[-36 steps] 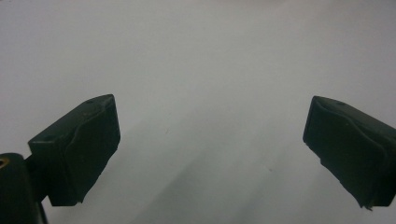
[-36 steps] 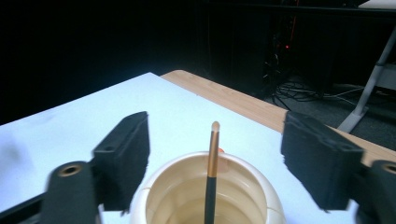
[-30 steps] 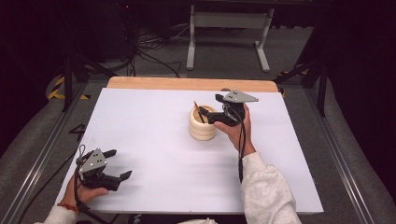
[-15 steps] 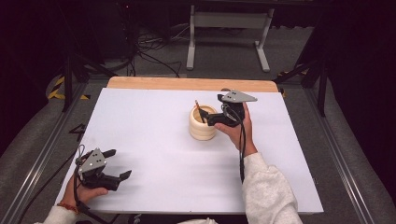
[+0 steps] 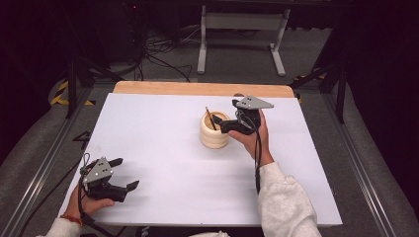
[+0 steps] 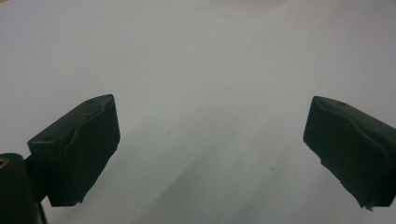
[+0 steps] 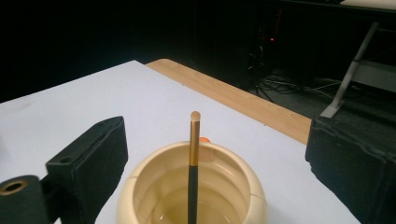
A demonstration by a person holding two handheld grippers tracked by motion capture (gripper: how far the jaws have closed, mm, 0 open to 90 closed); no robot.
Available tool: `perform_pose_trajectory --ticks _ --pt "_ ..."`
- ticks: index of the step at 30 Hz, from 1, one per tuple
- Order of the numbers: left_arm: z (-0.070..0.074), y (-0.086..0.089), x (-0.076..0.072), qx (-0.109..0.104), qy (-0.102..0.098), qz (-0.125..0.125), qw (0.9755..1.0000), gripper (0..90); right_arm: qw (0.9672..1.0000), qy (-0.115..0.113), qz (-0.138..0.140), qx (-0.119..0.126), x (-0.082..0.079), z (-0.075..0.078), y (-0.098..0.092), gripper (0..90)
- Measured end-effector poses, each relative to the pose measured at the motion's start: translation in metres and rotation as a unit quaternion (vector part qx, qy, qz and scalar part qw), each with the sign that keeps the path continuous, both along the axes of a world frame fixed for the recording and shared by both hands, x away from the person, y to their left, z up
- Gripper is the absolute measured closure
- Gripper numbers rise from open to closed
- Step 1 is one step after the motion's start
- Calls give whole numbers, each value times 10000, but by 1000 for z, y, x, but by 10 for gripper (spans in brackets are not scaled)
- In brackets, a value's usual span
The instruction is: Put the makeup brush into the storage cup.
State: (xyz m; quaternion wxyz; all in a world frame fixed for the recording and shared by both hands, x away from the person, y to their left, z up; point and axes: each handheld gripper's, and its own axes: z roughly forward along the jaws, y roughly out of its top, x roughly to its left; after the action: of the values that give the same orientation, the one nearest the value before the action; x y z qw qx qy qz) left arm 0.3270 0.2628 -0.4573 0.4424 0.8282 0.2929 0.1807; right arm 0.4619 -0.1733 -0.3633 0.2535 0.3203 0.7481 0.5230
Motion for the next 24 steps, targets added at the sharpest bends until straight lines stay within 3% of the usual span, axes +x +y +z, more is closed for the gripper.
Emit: perform_pose_trajectory --ticks 24 --pt "0 -1 0 28 -19 47 10000 44 9987 -167 -110 -475 -13 10 -8 81"
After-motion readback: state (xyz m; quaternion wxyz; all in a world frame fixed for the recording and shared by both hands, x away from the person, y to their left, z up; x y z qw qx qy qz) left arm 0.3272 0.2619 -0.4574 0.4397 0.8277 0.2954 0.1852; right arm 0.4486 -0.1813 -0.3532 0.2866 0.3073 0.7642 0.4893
